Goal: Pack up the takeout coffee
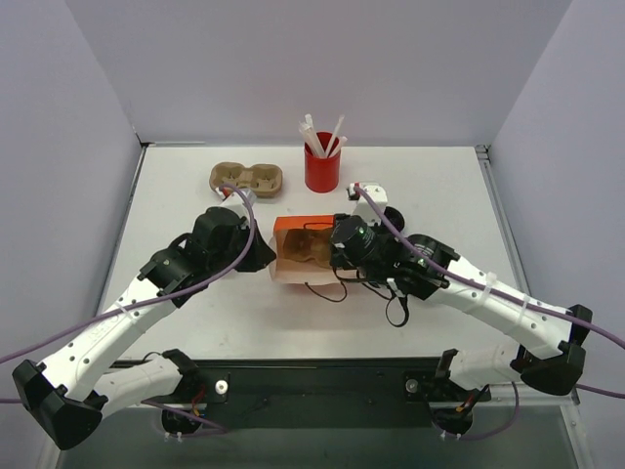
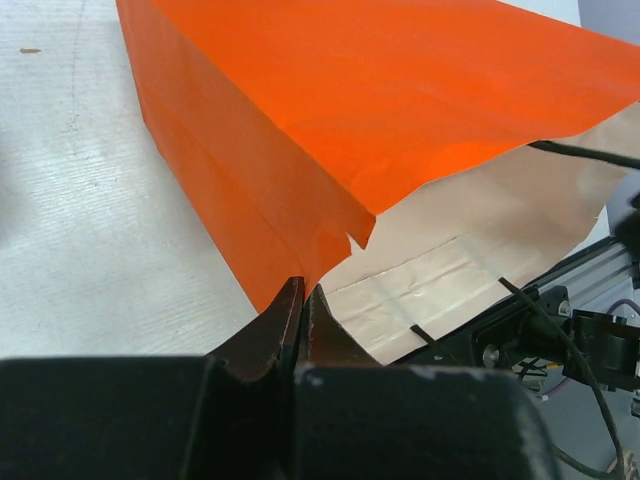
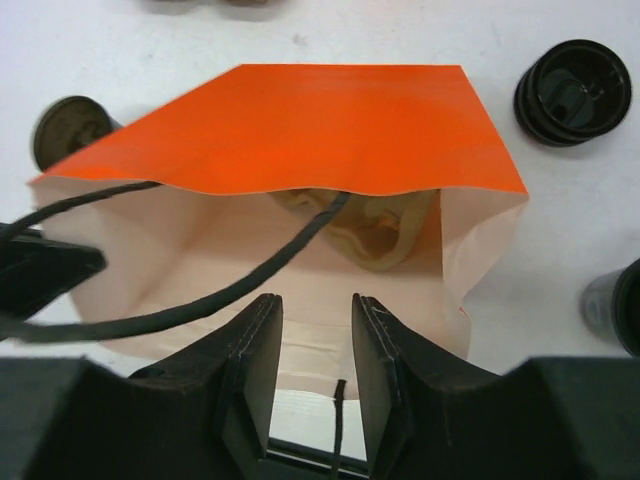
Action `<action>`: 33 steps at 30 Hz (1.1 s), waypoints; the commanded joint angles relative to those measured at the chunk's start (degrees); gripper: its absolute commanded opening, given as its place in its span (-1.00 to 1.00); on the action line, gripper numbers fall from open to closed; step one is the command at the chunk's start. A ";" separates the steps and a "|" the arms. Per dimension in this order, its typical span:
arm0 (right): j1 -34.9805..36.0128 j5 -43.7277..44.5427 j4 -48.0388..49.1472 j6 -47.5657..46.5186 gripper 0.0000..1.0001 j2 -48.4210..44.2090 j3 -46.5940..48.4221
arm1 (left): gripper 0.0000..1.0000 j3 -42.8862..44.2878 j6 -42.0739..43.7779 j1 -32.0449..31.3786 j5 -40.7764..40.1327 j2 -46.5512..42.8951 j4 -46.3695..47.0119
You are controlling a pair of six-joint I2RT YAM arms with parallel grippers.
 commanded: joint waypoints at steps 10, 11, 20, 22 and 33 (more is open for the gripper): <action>1.00 12.22 -6.11 3.00 -0.07 -6.85 -3.43 | -1.00 3.27 -1.57 -0.88 1.23 -0.34 1.87; 0.91 12.66 -7.07 2.39 -0.02 -6.42 -3.43 | -1.00 3.44 -1.65 -0.88 1.32 0.01 2.04; -6.90 7.58 -8.58 -1.48 0.04 -1.41 -3.08 | -1.00 4.06 -2.53 -0.88 0.71 0.45 1.69; -8.05 6.78 -7.88 -2.79 -0.06 -0.62 -3.34 | -1.00 3.97 -2.88 -0.88 0.71 0.37 1.69; -10.16 3.79 -4.01 -9.39 -1.00 1.32 -3.26 | -1.00 3.36 -4.91 -0.88 0.27 0.28 1.08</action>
